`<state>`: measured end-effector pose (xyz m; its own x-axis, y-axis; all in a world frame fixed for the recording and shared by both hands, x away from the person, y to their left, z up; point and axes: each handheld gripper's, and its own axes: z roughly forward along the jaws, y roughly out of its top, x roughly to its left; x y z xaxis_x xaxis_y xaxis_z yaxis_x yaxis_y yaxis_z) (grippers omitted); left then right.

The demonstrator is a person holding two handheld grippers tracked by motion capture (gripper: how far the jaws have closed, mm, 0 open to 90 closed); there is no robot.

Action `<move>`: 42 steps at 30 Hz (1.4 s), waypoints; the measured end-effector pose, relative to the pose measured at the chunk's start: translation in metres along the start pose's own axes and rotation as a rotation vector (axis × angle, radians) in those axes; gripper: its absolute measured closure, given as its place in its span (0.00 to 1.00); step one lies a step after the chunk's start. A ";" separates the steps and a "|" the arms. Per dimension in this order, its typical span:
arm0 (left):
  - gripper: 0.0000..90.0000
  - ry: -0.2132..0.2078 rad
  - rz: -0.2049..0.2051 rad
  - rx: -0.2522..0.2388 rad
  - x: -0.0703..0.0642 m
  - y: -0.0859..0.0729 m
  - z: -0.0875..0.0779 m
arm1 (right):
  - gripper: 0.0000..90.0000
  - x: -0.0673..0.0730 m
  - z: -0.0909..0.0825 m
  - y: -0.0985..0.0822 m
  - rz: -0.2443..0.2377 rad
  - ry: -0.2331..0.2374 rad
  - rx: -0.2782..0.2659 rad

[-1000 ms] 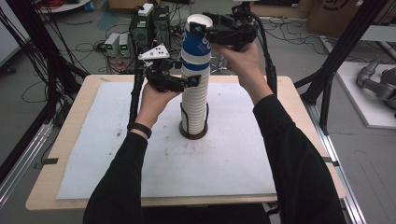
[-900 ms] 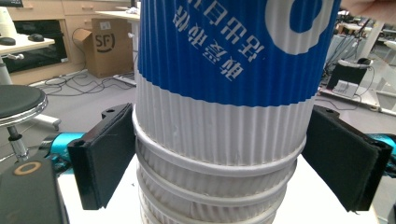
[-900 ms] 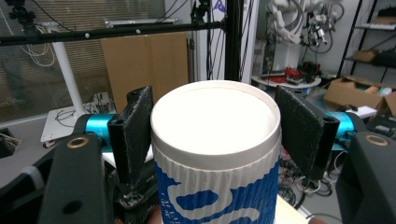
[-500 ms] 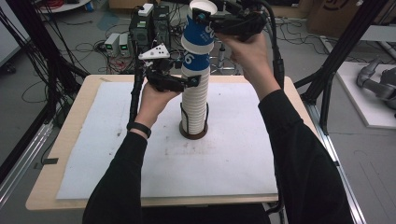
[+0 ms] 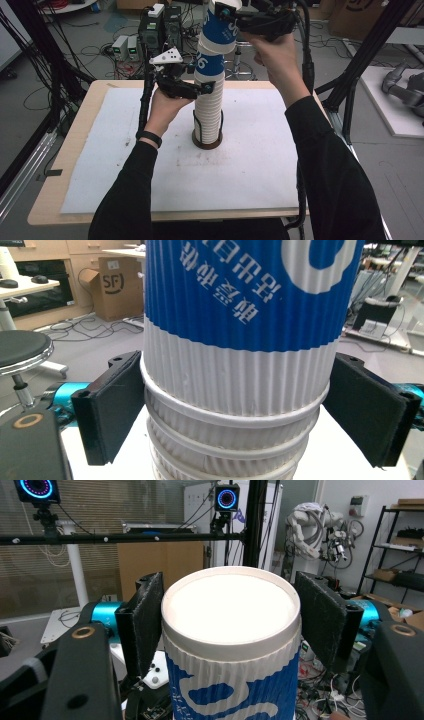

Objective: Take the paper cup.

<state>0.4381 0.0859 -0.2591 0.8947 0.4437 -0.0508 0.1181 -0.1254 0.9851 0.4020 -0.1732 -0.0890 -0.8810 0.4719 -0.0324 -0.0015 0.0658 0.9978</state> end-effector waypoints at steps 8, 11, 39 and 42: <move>0.09 0.027 0.005 -0.004 -0.002 0.002 -0.010 | 0.35 0.002 -0.020 0.000 -0.007 0.046 -0.004; 0.09 0.033 0.007 -0.003 -0.002 0.002 -0.014 | 0.35 0.003 -0.025 -0.001 -0.010 0.053 0.001; 0.09 0.009 0.062 0.003 -0.032 -0.021 -0.073 | 0.35 0.015 -0.073 -0.064 0.003 0.156 0.051; 0.09 -0.004 0.060 0.001 -0.036 -0.026 -0.074 | 0.35 0.016 -0.076 -0.077 0.016 0.170 0.058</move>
<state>0.3708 0.1389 -0.2709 0.9018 0.4321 0.0080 0.0645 -0.1527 0.9862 0.3526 -0.2375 -0.1621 -0.9481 0.3181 -0.0011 0.0363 0.1119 0.9931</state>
